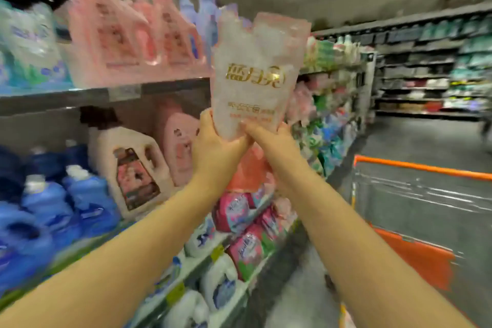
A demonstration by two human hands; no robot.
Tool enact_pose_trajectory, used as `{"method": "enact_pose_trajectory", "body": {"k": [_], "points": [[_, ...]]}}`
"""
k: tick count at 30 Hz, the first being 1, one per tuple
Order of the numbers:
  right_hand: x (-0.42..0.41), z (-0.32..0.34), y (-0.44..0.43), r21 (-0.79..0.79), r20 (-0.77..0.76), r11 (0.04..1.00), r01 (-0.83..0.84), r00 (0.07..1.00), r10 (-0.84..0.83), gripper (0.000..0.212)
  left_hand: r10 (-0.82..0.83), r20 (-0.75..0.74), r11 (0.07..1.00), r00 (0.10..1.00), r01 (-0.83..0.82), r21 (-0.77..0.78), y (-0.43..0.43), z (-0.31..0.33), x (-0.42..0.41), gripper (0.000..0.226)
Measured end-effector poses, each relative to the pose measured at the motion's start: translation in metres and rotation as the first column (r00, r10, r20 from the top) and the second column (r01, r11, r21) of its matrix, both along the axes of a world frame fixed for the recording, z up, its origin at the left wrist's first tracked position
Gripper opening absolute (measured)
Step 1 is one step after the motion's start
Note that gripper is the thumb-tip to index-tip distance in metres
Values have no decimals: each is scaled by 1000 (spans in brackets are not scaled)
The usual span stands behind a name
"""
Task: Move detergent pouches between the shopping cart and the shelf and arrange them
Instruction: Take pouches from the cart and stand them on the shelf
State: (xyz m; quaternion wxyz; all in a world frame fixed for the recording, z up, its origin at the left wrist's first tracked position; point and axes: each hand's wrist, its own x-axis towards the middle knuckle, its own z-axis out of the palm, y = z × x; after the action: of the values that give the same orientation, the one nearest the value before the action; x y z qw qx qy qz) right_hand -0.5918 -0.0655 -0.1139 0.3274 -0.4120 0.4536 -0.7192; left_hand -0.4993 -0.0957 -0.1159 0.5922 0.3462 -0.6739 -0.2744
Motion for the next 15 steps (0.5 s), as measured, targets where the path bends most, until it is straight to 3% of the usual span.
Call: {"method": "enact_pose_trajectory", "body": {"k": [3, 4, 6, 10, 15], "points": [[-75, -51, 24, 120, 1, 985, 124, 992, -125, 82, -104, 30, 985, 994, 98, 140, 20, -49, -78, 52], [-96, -67, 32, 160, 13, 976, 148, 988, -152, 79, -136, 49, 976, 990, 125, 179, 27, -64, -100, 54], [-138, -100, 50, 234, 17, 950, 204, 977, -214, 53, -200, 102, 954, 975, 170, 248, 41, -93, -142, 56], [-198, -161, 94, 460, 16, 818, 344, 918, -396, 70, -338, 237, 886, 911, 223, 407, 67, -155, -211, 67], [-239, -250, 151, 634, 40, 667, 392, 845, -534, 42, -510, 342, 757, 789, 224, 613, 113, -246, -262, 56]]}}
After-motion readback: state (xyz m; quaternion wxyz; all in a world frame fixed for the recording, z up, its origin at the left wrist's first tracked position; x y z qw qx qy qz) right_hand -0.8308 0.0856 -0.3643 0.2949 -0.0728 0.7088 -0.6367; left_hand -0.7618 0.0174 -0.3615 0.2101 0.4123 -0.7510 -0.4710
